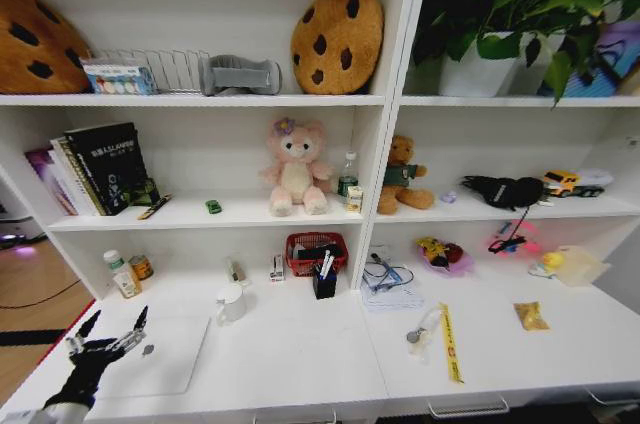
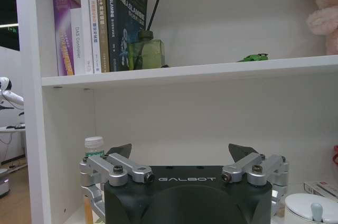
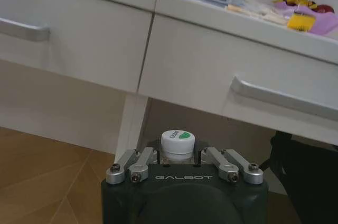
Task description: Organize the objects on the table.
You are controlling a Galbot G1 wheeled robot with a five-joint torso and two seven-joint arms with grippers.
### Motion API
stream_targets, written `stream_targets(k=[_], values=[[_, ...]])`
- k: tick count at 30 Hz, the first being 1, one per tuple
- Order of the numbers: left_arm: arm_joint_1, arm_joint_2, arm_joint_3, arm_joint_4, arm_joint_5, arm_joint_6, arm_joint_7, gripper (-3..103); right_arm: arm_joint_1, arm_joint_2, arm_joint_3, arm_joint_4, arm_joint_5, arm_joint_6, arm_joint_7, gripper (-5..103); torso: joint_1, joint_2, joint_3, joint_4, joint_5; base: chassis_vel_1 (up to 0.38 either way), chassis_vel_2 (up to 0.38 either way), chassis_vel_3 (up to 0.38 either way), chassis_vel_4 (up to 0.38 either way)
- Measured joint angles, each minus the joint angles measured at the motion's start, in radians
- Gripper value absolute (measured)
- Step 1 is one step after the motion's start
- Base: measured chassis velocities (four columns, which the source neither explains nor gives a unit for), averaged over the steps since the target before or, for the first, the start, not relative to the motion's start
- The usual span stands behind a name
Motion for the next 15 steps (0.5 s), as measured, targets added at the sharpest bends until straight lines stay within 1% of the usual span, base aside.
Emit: stream_targets(k=[2,4,5,7,8,9,10,12,13,15], values=[[0.000,0.000,0.000,0.000,0.000,0.000,0.000,100,0.030,0.003,-0.004,-0.029,0.008,0.000,-0.006,30,0.000,0.000,0.000,0.0000,0.0000,0.000,0.000,0.000,0.000],[0.000,0.000,0.000,0.000,0.000,0.000,0.000,100,0.145,0.012,-0.017,-0.120,0.039,-0.009,-0.023,30,0.000,0.000,0.000,0.0005,0.0002,0.000,0.000,0.000,0.000],[0.000,0.000,0.000,0.000,0.000,0.000,0.000,100,0.145,0.012,-0.017,-0.120,0.039,-0.009,-0.023,30,0.000,0.000,0.000,0.0005,0.0002,0.000,0.000,0.000,0.000],[0.000,0.000,0.000,0.000,0.000,0.000,0.000,100,0.206,0.015,-0.026,-0.170,0.062,-0.017,-0.038,30,0.000,0.000,0.000,0.0004,0.0001,0.000,0.000,0.000,0.000],[0.000,0.000,0.000,0.000,0.000,0.000,0.000,100,0.206,0.015,-0.026,-0.170,0.062,-0.017,-0.038,30,0.000,0.000,0.000,0.0004,0.0001,0.000,0.000,0.000,0.000],[0.000,0.000,0.000,0.000,0.000,0.000,0.000,100,0.250,0.016,-0.033,-0.218,0.071,-0.018,-0.047,30,0.000,0.000,0.000,0.0001,0.0001,0.000,0.000,0.000,0.000],[0.000,0.000,0.000,0.000,0.000,0.000,0.000,100,0.250,0.016,-0.033,-0.218,0.071,-0.018,-0.047,30,0.000,0.000,0.000,0.0001,0.0001,0.000,0.000,0.000,0.000],[0.000,0.000,0.000,0.000,0.000,0.000,0.000,100,0.334,0.022,-0.044,-0.334,0.073,-0.006,-0.060,30,0.000,0.000,0.000,0.0001,0.0001,0.000,0.000,0.000,0.000],[0.000,0.000,0.000,0.000,0.000,0.000,0.000,100,0.334,0.022,-0.044,-0.334,0.073,-0.006,-0.060,30,0.000,0.000,0.000,0.0001,0.0001,0.000,0.000,0.000,0.000],[0.000,0.000,0.000,0.000,0.000,0.000,0.000,100,0.405,0.028,-0.047,-0.421,0.077,0.006,-0.072,30,0.000,0.000,0.000,0.0001,0.0002,0.000,0.000,0.000,0.000]])
